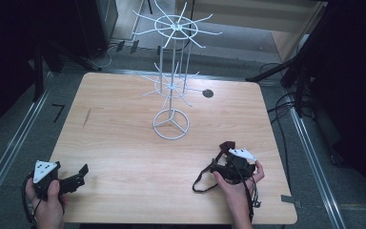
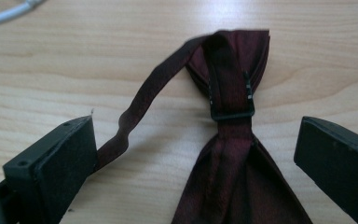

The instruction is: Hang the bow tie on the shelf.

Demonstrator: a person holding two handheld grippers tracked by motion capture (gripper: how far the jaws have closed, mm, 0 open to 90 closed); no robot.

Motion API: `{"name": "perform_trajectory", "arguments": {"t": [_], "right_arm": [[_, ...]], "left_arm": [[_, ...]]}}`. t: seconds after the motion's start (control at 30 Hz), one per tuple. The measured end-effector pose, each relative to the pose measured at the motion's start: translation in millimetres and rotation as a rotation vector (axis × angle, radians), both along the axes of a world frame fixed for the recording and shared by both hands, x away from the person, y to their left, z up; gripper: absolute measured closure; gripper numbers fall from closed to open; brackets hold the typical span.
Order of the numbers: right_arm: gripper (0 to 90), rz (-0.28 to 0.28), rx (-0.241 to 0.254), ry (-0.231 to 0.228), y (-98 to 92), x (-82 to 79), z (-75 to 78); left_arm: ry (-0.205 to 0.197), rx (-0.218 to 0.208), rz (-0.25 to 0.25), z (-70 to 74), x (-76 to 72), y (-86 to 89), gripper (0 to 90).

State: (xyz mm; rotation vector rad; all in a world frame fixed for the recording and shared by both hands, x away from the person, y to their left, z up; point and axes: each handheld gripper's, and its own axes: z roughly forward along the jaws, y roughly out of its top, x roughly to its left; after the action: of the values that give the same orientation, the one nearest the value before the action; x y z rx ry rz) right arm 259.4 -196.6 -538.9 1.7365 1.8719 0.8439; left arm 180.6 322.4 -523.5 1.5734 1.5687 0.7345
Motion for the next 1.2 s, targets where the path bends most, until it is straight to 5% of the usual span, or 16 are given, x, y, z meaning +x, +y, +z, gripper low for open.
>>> {"name": "perform_trajectory", "arguments": {"t": [0.27,0.53,0.97,1.2], "right_arm": [[0.9,-0.001,-0.007,0.029,-5.1,-4.5,-5.2],[16.4,-0.015,-0.026,-0.010,-8.5,-13.6,-6.3],[75.6,-0.015,-0.009,-0.056,-17.7,-21.2,-3.2],[83.5,0.008,0.008,-0.130,-17.4,-25.5,4.4]], "left_arm": [[-0.001,0.001,-0.001,0.0,0.0,-0.4,0.8],[-0.003,0.001,-0.005,-0.1,0.0,-0.7,0.8],[-0.003,0.001,-0.009,-0.1,-0.1,-0.6,0.8],[-0.002,0.000,-0.009,-0.1,0.1,-0.8,0.8]]}}
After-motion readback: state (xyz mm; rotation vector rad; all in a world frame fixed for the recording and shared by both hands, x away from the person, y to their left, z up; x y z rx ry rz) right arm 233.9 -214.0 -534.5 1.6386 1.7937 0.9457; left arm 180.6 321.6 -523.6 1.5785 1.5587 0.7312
